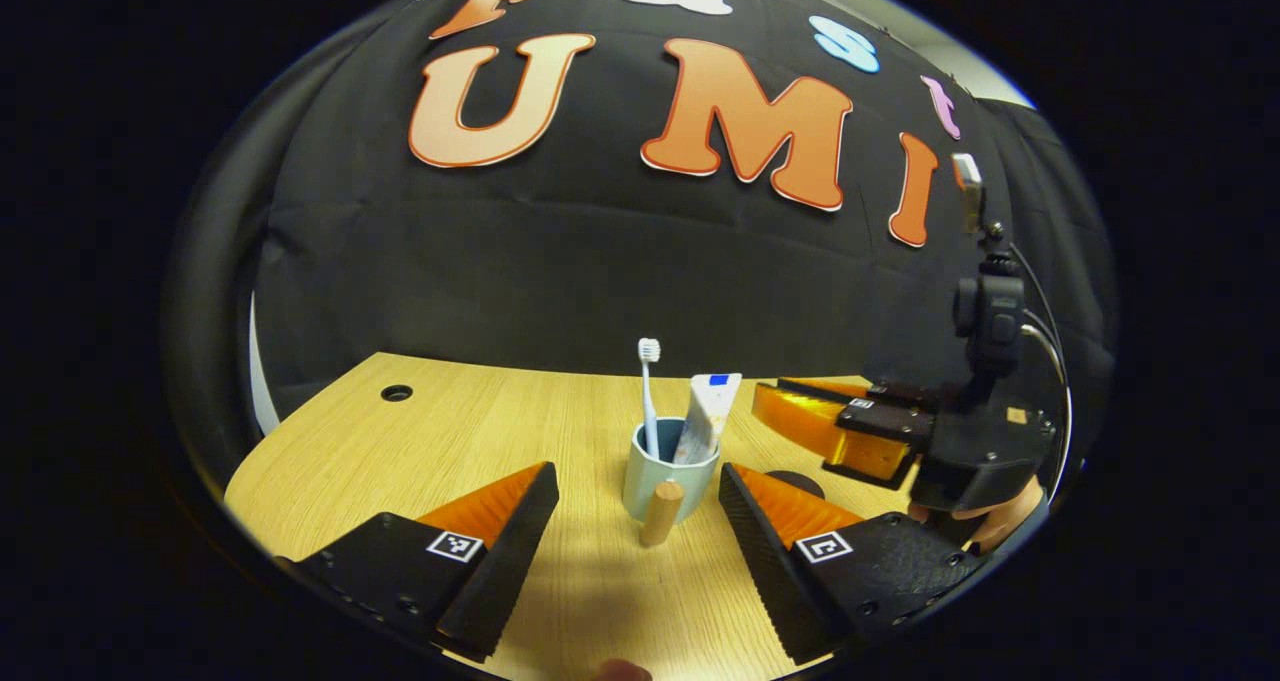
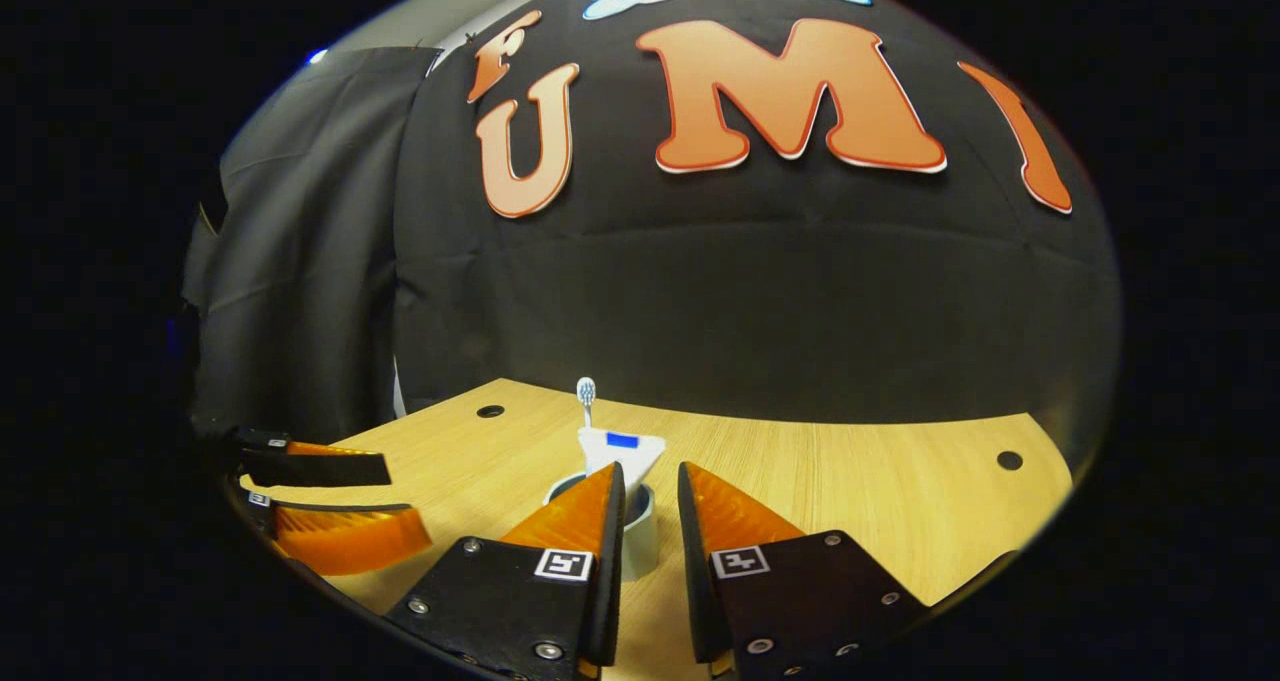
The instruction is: Put the toothbrush and toothpaste on the desktop into the cup, then pick up the cup and place it on the coaster on the desktop.
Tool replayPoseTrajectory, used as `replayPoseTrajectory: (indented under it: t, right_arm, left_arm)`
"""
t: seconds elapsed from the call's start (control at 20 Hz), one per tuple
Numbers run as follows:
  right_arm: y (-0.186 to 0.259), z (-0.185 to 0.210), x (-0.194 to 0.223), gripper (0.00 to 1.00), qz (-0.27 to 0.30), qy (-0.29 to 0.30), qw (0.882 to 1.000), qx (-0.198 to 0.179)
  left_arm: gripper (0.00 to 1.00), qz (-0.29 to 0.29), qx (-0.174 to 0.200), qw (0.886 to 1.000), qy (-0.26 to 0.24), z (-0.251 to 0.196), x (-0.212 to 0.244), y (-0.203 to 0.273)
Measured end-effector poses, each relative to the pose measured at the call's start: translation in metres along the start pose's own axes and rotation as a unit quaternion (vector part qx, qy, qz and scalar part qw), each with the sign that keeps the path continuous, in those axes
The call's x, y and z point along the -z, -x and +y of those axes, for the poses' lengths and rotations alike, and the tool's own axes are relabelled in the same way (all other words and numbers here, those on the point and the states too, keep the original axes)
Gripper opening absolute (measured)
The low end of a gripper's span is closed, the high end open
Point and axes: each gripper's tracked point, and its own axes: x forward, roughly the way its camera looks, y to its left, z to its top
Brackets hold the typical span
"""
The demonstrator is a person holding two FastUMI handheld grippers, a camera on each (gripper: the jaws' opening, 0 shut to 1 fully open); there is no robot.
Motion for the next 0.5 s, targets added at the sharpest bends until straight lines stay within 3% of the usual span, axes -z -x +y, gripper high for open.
replayPoseTrajectory:
  t: [0.05,0.15,0.2,0.25,0.5]
  right_arm:
    - [0.007,-0.003,-0.010,0.34,-0.010,0.004,1.000,-0.003]
    - [0.024,-0.016,-0.021,0.46,-0.020,0.034,0.999,0.008]
    - [0.034,-0.026,-0.026,0.44,-0.024,0.048,0.998,0.016]
    - [0.045,-0.031,-0.035,0.54,-0.032,0.061,0.997,0.019]
    - [0.097,-0.045,-0.073,0.80,-0.071,0.082,0.994,0.021]
  left_arm:
    - [0.98,0.011,0.009,1.000,-0.001,-0.006,0.001,-0.006]
    - [0.97,0.049,0.028,0.998,-0.001,-0.017,0.004,-0.012]
    - [0.98,0.059,0.036,0.998,-0.002,-0.019,0.007,-0.016]
    - [0.97,0.070,0.037,0.997,-0.002,-0.021,0.005,-0.022]
    - [0.97,0.127,0.049,0.991,-0.019,-0.031,0.006,-0.042]
